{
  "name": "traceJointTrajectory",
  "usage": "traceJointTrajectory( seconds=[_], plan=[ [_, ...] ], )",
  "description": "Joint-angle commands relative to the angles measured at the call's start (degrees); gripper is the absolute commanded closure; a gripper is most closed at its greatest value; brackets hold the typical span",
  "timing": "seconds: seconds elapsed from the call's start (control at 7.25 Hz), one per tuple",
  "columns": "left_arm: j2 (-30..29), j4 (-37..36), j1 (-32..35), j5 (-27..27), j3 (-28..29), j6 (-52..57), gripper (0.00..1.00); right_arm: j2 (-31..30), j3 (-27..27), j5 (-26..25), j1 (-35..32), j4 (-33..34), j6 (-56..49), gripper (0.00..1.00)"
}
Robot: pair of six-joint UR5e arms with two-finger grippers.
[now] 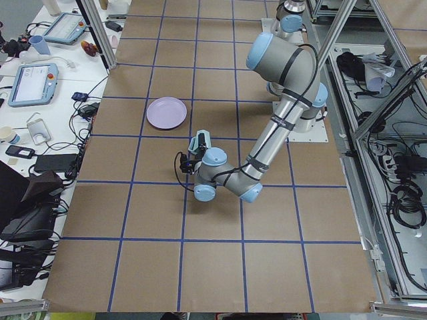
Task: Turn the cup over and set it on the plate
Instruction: 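Close the left gripper on the cup rim and tilt it upright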
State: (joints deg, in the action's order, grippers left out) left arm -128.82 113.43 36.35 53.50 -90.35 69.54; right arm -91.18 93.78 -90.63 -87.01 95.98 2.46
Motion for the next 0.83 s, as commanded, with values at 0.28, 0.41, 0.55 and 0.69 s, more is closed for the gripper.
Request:
traceJointTrajectory(
  seconds=[0.28, 0.41, 0.55, 0.69],
  plan=[
    [-0.2, 0.1, 1.6, -0.1, 0.0, 0.5, 0.00, 0.0, 0.0, 0.0, 0.0, 0.0, 0.0, 0.00],
    [-0.3, 0.2, 1.9, -0.1, -0.1, 0.5, 0.00, 0.0, 0.0, -0.1, 0.0, 0.0, 0.0, 0.00],
    [-0.2, 0.2, 2.2, -0.1, -0.1, 0.5, 0.00, 0.0, 0.0, -0.1, 0.0, 0.0, 0.0, 0.00],
    [-0.3, 0.2, 2.4, -0.1, -0.1, 0.5, 0.00, 0.0, 0.0, -0.1, 0.0, 0.0, 0.0, 0.00]
  ],
)
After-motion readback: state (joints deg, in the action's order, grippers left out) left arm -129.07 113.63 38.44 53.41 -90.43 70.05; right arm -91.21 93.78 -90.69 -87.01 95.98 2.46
